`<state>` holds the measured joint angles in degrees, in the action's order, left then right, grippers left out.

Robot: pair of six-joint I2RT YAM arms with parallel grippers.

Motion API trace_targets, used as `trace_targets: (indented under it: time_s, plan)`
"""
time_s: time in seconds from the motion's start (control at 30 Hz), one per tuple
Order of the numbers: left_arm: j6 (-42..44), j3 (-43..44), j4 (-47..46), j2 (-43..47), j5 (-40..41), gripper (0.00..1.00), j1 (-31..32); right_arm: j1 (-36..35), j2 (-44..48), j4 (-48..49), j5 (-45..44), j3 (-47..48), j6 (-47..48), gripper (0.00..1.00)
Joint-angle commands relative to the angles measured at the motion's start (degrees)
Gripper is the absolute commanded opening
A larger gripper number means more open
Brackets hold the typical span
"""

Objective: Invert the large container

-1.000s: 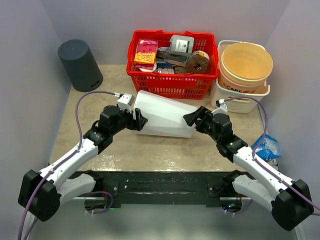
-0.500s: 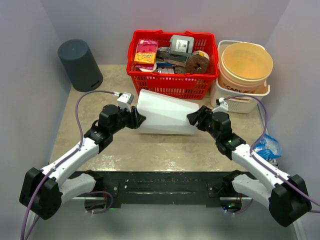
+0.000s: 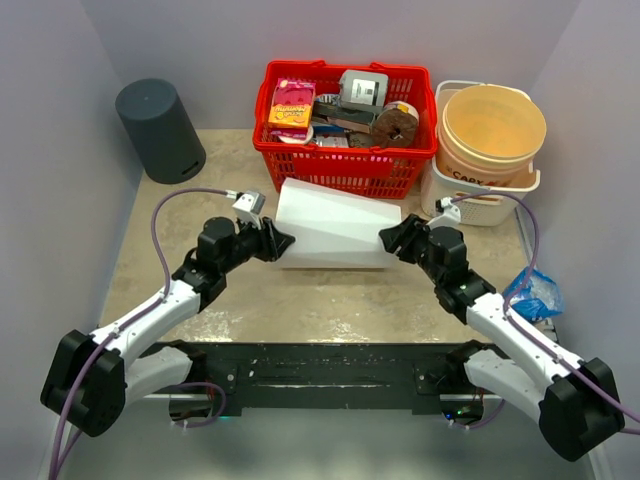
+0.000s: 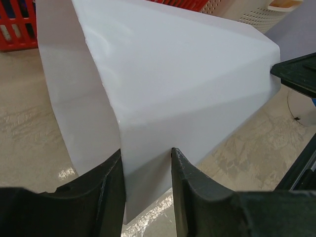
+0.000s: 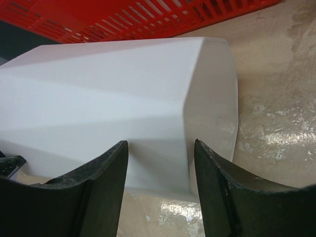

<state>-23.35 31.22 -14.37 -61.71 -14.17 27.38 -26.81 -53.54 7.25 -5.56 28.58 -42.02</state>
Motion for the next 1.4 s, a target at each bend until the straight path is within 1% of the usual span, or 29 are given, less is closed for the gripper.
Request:
trace_targets:
  time_s: [0.0, 0.17, 0.37, 0.63, 0.8, 1.1, 1.23, 1.37]
  plan:
    - [-4.2, -2.7, -6.6, -1.6, -7.8, 0.29, 1.9, -2.9, 3.4, 9.6, 13.5, 2.4, -3.3, 0.43]
    - [-6.3, -5.1, -10.4, -1.5, -9.1, 0.28, 1.9, -4.2, 4.7, 9.1, 12.7, 3.6, -3.9, 0.42]
    - [-9.9, -7.5, -15.1, -0.9, -10.9, 0.28, 2.2, -6.3, 5.6, 5.6, 10.9, 7.2, -2.1, 0.42]
    - [-11.2, -8.9, -15.4, -0.3, -8.9, 0.28, 2.8, -10.1, 5.1, 2.4, 9.3, 11.4, 0.2, 0.43]
    - [-13.7, -11.5, -18.6, 0.7, -8.0, 0.28, 3.0, -13.8, 2.9, 0.5, 7.1, 14.1, 1.9, 0.43]
    - [-15.6, -14.2, -21.4, 1.3, -7.0, 0.29, 3.3, -19.7, -3.0, 1.5, 5.7, 17.8, 2.9, 0.45]
    - [-16.5, -16.1, -24.5, 1.3, -6.7, 0.29, 3.3, -23.0, -6.1, 1.2, 3.1, 20.5, 3.7, 0.46]
    - [-16.9, -17.8, -25.4, 2.0, -5.7, 0.30, 3.3, -24.6, -7.6, 0.9, 1.6, 21.9, 4.1, 0.47]
